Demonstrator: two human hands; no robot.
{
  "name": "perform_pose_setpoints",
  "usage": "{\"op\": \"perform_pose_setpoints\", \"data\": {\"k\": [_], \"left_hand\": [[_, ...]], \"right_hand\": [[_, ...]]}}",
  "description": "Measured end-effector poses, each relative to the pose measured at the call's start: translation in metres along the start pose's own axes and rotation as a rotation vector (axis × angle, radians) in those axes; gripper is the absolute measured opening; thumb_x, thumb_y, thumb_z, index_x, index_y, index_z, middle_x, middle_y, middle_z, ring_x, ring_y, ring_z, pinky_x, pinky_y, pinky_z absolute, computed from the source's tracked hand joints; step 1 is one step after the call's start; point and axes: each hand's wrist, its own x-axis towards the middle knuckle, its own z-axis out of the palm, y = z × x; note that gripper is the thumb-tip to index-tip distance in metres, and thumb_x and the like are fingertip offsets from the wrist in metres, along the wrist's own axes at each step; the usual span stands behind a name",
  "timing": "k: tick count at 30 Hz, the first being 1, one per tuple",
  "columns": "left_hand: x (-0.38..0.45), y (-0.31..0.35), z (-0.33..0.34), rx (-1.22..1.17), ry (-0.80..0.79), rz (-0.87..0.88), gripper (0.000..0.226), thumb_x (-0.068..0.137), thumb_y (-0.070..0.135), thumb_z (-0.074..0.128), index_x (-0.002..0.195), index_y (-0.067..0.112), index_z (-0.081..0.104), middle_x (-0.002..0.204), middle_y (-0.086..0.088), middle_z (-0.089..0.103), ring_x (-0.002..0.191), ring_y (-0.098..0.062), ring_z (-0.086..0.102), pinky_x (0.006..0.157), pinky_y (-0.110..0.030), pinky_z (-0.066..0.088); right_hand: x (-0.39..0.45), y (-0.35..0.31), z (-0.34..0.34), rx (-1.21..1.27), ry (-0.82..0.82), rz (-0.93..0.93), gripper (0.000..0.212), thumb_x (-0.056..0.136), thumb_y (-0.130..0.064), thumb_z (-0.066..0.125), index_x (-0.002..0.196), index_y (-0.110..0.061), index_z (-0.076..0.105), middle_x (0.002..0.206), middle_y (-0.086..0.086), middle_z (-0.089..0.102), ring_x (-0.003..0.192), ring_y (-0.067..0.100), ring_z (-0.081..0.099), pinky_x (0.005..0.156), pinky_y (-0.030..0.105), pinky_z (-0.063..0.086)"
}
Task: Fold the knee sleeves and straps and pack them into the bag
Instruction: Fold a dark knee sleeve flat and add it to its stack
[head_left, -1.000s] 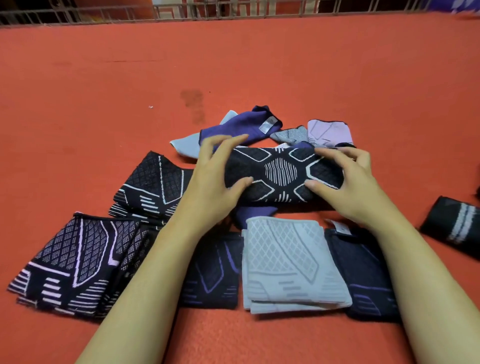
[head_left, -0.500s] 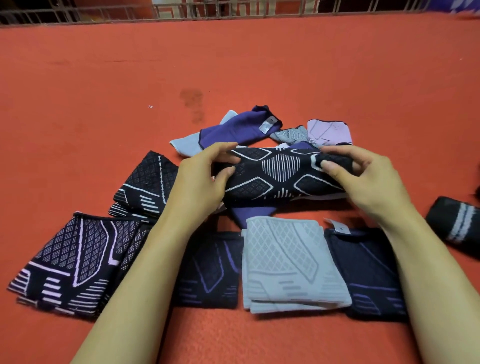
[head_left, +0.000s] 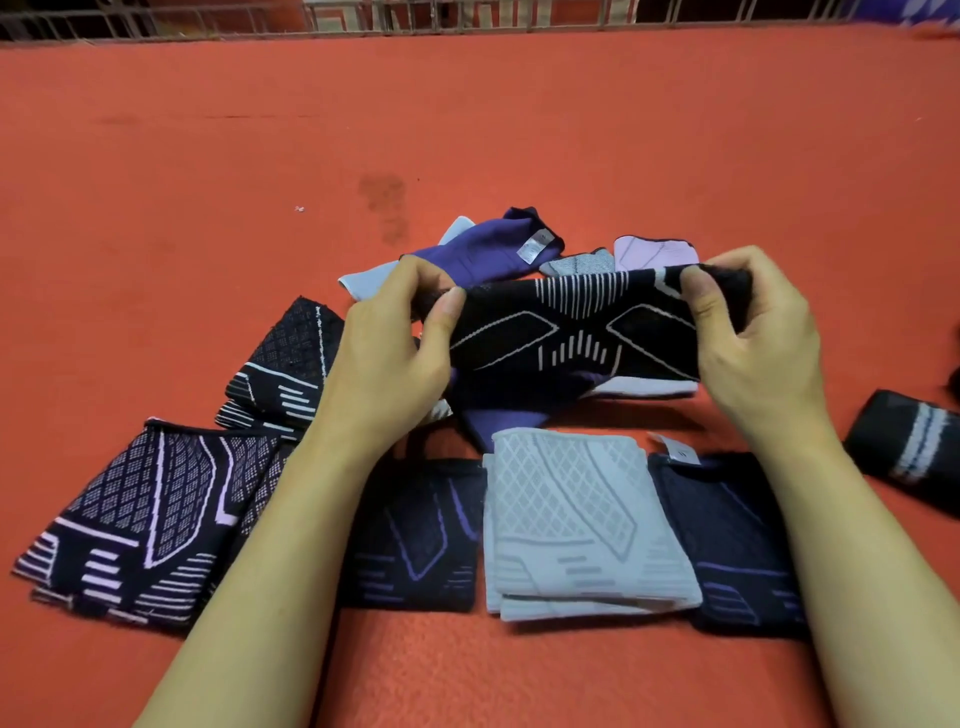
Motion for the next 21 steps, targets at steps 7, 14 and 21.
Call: {"op": "perform_pose_setpoints", "data": {"k": [7, 14, 21], "left_hand": [[-0.001, 0.002, 0.018, -0.298, 0.149, -0.190, 0.009, 0.107, 0.024, 0.059, 0.106, 0.015, 0.058, 0.061, 0.014, 0.052, 0.055, -0.008, 0.037, 0.057, -0.022, 0.034], [0.005, -0.001, 0.023, -1.206, -0.163, -0.962, 0.031, 0.104, 0.021, 0.058, 0.127, 0.003, 0.069, 0.122, -0.016, 0.075, 0.110, -0.027, 0.074, 0.093, -0.040, 0.061], [0.004, -0.002, 0.032, -1.357, -0.146, -0.939, 0.036, 0.107, -0.003, 0.035, 0.131, 0.005, 0.061, 0.107, -0.015, 0.075, 0.091, -0.021, 0.076, 0.093, -0.038, 0.062]], "right_hand": [[0.000, 0.005, 0.009, 0.056, 0.012, 0.234, 0.023, 0.101, -0.045, 0.063, 0.093, -0.023, 0.064, 0.076, -0.017, 0.065, 0.067, -0.007, 0.055, 0.068, 0.022, 0.046], [0.003, -0.002, 0.014, 1.090, -0.087, 1.015, 0.031, 0.098, -0.009, 0.061, 0.126, -0.002, 0.068, 0.111, 0.016, 0.077, 0.096, 0.029, 0.076, 0.079, 0.043, 0.064], [-0.001, 0.004, 0.021, 1.430, 0.039, 0.897, 0.024, 0.098, -0.020, 0.055, 0.109, -0.006, 0.071, 0.119, 0.015, 0.070, 0.121, 0.032, 0.065, 0.113, 0.047, 0.045]]}}
